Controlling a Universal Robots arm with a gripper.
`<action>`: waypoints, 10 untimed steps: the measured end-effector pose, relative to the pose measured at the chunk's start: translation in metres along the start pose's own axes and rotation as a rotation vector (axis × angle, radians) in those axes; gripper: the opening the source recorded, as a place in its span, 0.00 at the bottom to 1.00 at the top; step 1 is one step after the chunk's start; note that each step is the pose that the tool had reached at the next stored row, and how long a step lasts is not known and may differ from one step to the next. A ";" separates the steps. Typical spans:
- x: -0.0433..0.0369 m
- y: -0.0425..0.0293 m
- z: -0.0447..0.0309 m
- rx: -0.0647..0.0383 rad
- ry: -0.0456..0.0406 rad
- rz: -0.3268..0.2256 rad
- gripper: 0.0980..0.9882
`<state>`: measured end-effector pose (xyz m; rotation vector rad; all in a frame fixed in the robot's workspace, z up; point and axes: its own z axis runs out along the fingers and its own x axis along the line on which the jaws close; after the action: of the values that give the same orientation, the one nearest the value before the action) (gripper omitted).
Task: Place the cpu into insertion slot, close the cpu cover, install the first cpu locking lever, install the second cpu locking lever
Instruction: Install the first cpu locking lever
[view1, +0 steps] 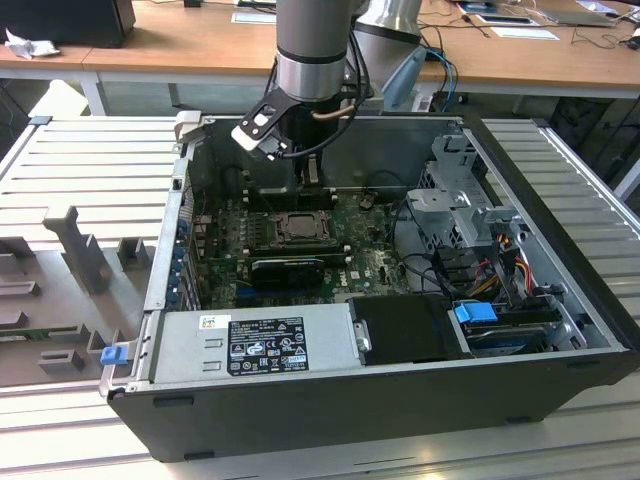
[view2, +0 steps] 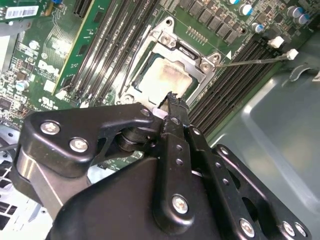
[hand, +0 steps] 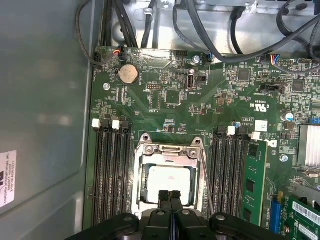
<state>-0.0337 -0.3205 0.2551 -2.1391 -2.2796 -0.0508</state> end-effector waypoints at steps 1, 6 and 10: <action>0.0000 0.0000 -0.0013 0.000 -0.0001 0.000 0.01; 0.0002 0.0001 -0.0071 0.000 0.0000 0.000 0.01; 0.0004 0.0002 -0.0120 0.000 -0.0001 0.000 0.01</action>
<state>-0.0336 -0.3205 0.2671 -2.1391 -2.2796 -0.0507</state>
